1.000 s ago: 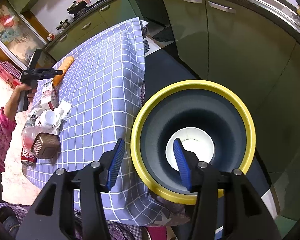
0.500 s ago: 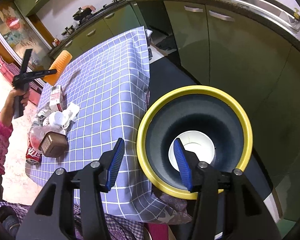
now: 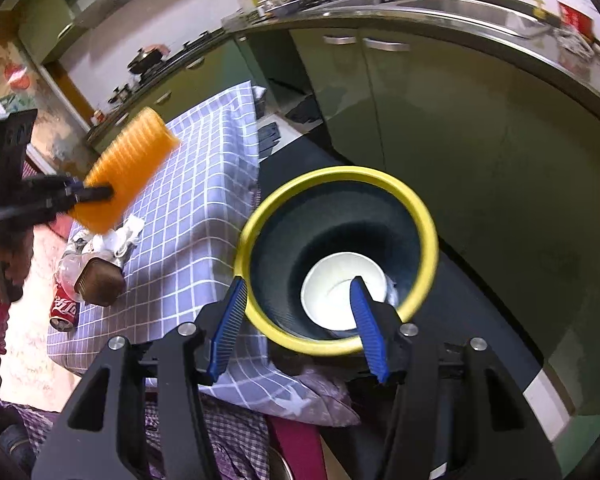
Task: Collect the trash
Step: 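Carry the orange foam net over the bin and open the left gripper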
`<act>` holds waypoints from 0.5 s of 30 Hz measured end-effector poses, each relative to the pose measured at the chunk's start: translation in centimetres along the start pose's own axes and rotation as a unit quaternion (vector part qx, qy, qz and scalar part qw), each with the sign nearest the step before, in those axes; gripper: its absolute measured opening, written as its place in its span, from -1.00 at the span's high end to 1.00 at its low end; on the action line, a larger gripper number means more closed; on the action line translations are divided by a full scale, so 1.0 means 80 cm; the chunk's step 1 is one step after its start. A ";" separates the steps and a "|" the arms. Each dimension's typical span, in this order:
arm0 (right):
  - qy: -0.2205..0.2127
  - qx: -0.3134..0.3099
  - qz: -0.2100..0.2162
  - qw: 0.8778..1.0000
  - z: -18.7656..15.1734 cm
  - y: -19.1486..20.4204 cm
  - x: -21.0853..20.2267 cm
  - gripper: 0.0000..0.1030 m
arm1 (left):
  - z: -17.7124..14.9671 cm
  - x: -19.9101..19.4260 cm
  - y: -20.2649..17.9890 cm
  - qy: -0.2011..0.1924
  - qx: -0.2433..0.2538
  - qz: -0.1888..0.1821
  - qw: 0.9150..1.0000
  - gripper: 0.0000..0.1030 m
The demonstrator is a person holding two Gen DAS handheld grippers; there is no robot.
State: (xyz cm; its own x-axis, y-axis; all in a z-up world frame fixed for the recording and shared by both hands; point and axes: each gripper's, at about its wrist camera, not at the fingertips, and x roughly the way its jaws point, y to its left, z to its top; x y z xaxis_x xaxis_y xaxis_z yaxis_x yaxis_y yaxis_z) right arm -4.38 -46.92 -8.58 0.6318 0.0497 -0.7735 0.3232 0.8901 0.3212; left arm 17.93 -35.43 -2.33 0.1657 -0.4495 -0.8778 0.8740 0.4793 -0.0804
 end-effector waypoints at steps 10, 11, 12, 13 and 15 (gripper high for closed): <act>-0.010 0.039 -0.003 0.999 -0.029 -0.053 -0.024 -0.05 | 0.062 0.126 -0.118 0.055 0.060 -0.042 0.996 0.67; -0.010 0.043 -0.003 0.999 -0.033 -0.057 -0.025 -0.06 | 0.066 0.140 -0.114 0.060 0.060 -0.041 0.996 0.63; -0.010 0.046 -0.003 0.999 -0.034 -0.060 -0.025 -0.07 | 0.070 0.156 -0.112 0.067 0.059 -0.038 0.995 0.59; -0.010 0.049 -0.002 0.999 -0.036 -0.063 -0.026 -0.08 | 0.073 0.165 -0.110 0.070 0.059 -0.036 0.995 0.58; -0.009 0.055 -0.002 0.998 -0.039 -0.069 -0.025 -0.08 | 0.076 0.185 -0.109 0.075 0.057 -0.031 0.995 0.54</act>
State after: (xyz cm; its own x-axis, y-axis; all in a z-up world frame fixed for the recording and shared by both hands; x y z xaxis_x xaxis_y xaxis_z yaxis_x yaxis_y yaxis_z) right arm -9.60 -50.50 -10.53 0.6429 0.0379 -0.7650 0.4002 0.8350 0.3777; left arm 15.52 -50.86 -11.71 0.0474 -0.3542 -0.9340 0.9277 0.3622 -0.0903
